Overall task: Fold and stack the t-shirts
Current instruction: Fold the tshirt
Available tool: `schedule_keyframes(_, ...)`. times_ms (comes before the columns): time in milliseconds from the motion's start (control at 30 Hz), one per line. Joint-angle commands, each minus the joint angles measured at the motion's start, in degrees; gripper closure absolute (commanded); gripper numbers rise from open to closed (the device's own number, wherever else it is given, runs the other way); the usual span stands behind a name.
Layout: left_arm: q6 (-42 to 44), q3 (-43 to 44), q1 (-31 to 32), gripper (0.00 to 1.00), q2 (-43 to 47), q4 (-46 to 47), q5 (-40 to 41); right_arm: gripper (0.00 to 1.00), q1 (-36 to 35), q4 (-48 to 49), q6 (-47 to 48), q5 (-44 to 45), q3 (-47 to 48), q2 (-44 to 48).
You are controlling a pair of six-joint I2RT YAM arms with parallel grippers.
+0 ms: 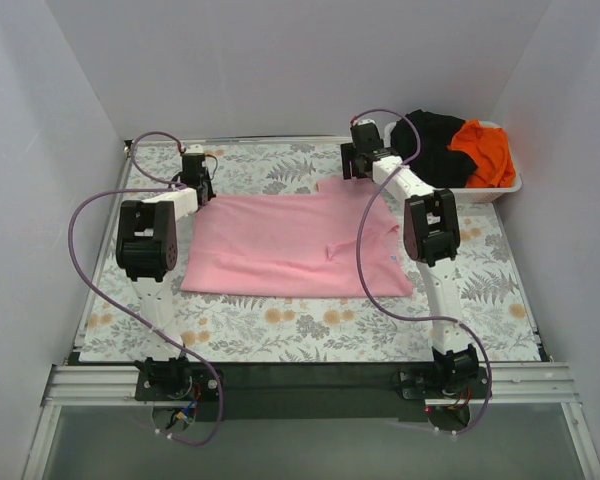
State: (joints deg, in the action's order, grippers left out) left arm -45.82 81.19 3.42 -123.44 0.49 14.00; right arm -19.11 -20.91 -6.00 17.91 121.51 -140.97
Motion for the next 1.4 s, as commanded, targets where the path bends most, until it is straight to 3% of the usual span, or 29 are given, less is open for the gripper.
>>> schedule_keyframes(0, 0.65, -0.59, -0.26, 1.00, 5.05, 1.00, 0.68, 0.35, 0.39, 0.08, -0.33, -0.42, 3.02, -2.12)
schedule_keyframes(267, 0.56, -0.86, -0.26, 1.00, 5.40, 1.44, 0.33, 0.41, 0.48, 0.08, -0.77, -3.23, 5.75, -3.70)
schedule_keyframes(500, 0.74, -0.77, -0.26, 1.00, 5.23, 1.35, 0.15, 0.55, 0.48, 0.08, -1.29, -5.43, 5.23, -4.58)
schedule_keyframes(800, 0.82, -1.12, -0.34, 1.00, 5.75, 1.35, -0.11, 0.59, 1.18, 0.08, -1.21, -5.51, 5.75, -5.72)
schedule_keyframes(1067, 1.17, -0.94, -0.52, 1.00, 5.57, 1.35, -0.02, 0.98, 1.36, 0.51, -1.30, -7.27, 6.02, -6.60)
schedule_keyframes(1367, -0.05, -1.91, -0.70, 1.00, 6.45, 2.84, -0.02, 0.99, 1.27, 6.05, -1.38, -7.19, -0.29, 1.21)
